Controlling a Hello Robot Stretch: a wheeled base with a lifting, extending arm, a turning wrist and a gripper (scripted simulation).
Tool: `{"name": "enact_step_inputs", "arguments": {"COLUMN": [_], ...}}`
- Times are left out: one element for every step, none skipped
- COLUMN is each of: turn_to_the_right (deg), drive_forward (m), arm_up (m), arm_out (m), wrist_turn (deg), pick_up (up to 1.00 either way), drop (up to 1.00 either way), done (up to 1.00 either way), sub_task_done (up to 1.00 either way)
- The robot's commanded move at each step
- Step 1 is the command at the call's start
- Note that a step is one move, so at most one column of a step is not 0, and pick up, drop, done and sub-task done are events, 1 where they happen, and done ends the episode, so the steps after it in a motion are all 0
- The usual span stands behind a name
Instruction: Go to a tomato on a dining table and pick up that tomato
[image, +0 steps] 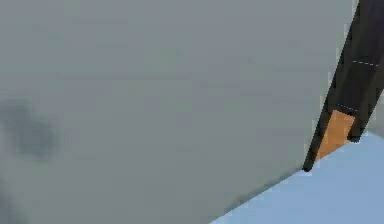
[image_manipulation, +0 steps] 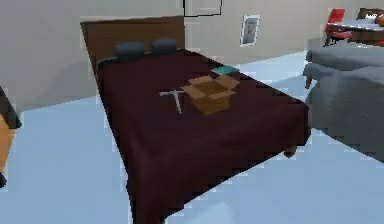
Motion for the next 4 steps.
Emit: {"name": "enact_step_inputs", "arguments": {"turn_to_the_right": [33.0, 0.0, 24.0, 3.0], "drive_forward": [0.00, 0.65, 0.00, 0.00], "arm_up": [0.00, 0.00, 0.00, 0.00], "arm_out": [0.00, 0.00, 0.00, 0.00], "wrist_turn": [0.0, 0.0, 0.0, 0.0], "pick_up": [0.00, 0.00, 0.00, 0.00], "drop": [0.00, 0.00, 0.00, 0.00], "done": [0.00, 0.00, 0.00, 0.00], "sub_task_done": [0.00, 0.00, 0.00, 0.00]}}
